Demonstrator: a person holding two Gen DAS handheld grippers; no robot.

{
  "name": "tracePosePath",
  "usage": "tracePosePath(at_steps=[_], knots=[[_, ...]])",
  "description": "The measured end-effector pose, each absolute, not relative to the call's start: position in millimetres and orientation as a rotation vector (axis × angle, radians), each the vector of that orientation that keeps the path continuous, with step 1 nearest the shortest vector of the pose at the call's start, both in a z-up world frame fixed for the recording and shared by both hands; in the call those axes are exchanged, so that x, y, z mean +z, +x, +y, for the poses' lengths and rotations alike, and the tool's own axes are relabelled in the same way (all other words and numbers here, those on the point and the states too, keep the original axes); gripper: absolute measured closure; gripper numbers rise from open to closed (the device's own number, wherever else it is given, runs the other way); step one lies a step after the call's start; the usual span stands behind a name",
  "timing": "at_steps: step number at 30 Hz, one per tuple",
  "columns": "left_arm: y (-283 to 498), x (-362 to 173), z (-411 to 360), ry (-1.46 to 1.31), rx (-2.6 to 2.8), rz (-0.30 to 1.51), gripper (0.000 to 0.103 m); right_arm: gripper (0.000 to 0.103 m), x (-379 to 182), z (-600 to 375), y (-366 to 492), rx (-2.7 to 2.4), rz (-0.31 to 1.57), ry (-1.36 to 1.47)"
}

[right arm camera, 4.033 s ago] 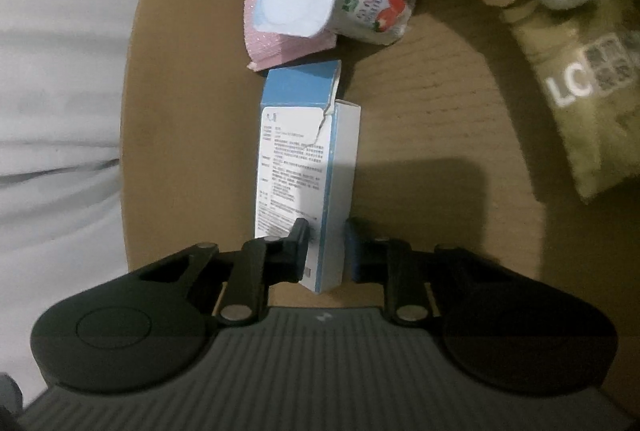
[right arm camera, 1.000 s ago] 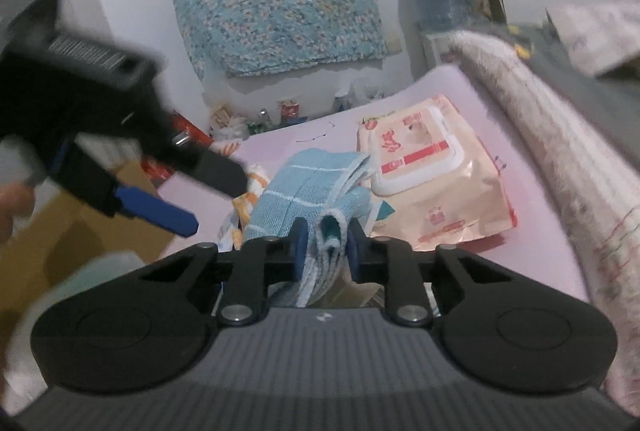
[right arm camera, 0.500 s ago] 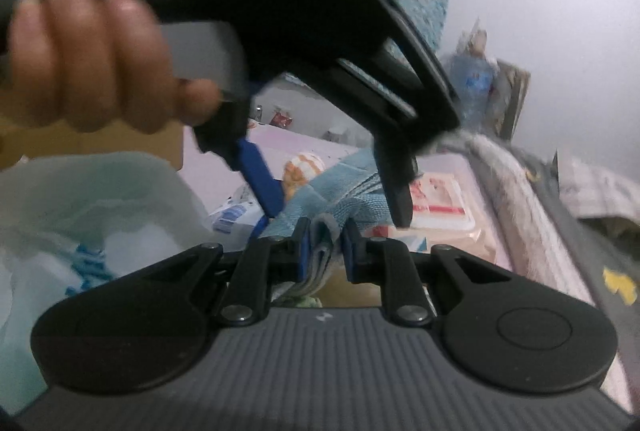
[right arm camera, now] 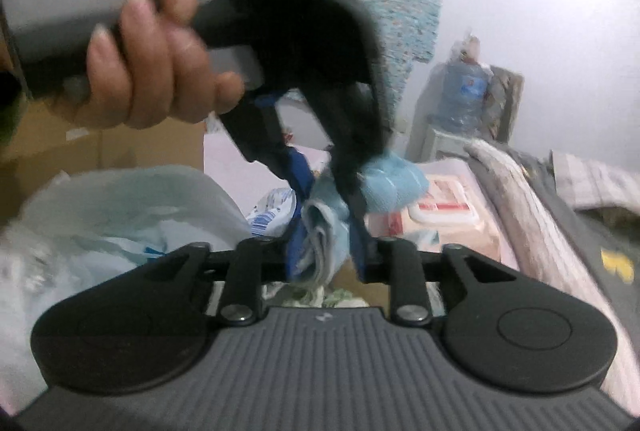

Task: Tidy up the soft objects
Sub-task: 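Grasp the green floral scrunchie with the right tool while the left tool holds the towel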

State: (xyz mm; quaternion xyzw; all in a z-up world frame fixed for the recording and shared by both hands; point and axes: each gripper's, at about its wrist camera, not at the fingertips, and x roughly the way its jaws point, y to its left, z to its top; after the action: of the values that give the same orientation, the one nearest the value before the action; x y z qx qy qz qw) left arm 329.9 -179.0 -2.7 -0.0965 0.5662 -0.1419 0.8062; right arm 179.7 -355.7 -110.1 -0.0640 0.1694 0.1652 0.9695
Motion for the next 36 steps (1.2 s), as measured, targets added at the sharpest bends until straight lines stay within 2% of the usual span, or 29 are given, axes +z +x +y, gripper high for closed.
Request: tracePosePath(at_steps=[2,5,10,18,19,21,23,26,36], knots=[[326,1,-177,-0.205,-0.305,1.199,0.076,0.054,-112,-371,171,0.308,0.364,-0.053],[320,6,-174,-0.198,-0.31,1.181,0.076,0.047,-123,-391,165,0.296,0.439,0.04],[310,17,-170,-0.205,-0.335,1.15,0.077,0.046,-145,-401,180,0.273,0.591,0.121],[289,39,-155,-0.25,-0.364,1.114,0.077,0.043,-169,-386,219,0.286,0.701,0.244],[285,42,-152,-0.258,-0.37,1.108,0.077,0.044,-171,-384,219,0.277,0.702,0.238],[279,48,-146,-0.275,-0.382,1.098,0.077,0.051,-170,-379,218,0.258,0.7,0.23],[271,54,-139,-0.293,-0.393,1.085,0.077,0.067,-169,-377,217,0.25,0.709,0.223],[260,63,-127,-0.321,-0.402,1.067,0.076,0.077,-167,-381,214,0.25,0.72,0.269],[220,101,-79,-0.408,-0.43,0.967,0.076,0.079,-127,-427,163,0.268,0.574,0.562]])
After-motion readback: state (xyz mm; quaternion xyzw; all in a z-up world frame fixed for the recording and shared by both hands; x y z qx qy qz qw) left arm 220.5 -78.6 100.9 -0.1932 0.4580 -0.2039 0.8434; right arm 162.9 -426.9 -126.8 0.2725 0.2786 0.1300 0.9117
